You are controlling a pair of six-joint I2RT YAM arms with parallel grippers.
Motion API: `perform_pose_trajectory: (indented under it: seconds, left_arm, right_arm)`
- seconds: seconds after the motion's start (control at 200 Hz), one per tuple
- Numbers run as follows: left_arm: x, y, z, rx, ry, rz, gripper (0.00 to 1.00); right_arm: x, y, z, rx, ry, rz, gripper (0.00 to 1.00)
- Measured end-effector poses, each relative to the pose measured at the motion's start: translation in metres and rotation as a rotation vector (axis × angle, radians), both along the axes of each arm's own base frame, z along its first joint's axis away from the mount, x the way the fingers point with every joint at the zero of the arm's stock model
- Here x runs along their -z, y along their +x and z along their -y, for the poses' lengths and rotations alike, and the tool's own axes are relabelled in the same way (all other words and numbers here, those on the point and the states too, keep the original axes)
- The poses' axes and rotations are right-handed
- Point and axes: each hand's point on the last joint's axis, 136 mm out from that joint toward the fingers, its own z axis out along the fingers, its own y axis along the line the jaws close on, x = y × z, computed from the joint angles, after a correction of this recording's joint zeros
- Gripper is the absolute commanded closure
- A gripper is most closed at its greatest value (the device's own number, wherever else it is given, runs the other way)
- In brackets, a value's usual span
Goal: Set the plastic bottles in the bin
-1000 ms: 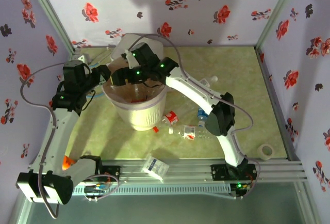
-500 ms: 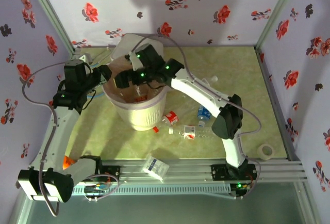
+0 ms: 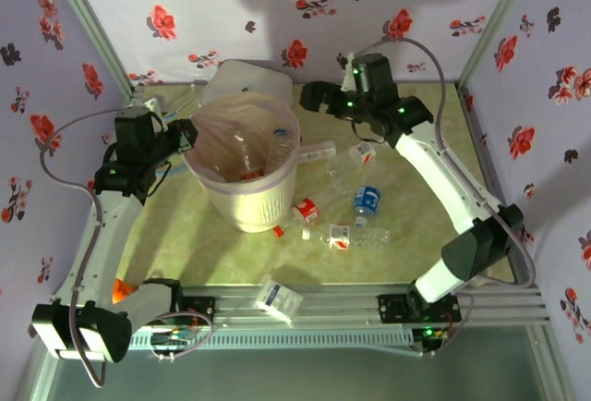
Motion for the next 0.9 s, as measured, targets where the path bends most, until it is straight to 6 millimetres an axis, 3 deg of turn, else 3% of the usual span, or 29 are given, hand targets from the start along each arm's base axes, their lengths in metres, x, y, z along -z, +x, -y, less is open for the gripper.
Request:
perform_pose_trajectory:
  seconds: [0.09, 0.165, 0.415, 0.63, 0.765, 0.9]
  left_arm:
    - [-0.001, -0.001, -0.002, 0.005, 0.030, -0.004, 0.89]
    - [-0.001, -0.002, -0.005, 0.002, 0.045, -0.017, 0.92]
    - [0.000, -0.011, -0.031, -0.043, 0.090, -0.077, 0.97]
    - [-0.001, -0.025, -0.070, -0.138, 0.121, -0.121, 0.98]
    - [-0.003, -0.033, -0.086, -0.180, 0.134, -0.138, 0.98]
    - [-0.002, -0.035, -0.089, -0.185, 0.139, -0.144, 0.98]
  right_arm:
    - [0.038, 0.018, 0.023, 0.096, -0.041, -0.093, 0.01]
    - [0.063, 0.028, 0.021, 0.106, -0.063, -0.144, 0.01]
    - [0.129, 0.060, -0.025, -0.103, -0.163, -0.203, 0.03]
    - [0.163, 0.077, -0.049, -0.313, -0.309, -0.154, 0.10]
    - [0.182, 0.076, -0.072, -0.458, -0.402, -0.115, 0.11]
    - [0.201, 0.065, -0.109, -0.600, -0.468, -0.082, 0.11]
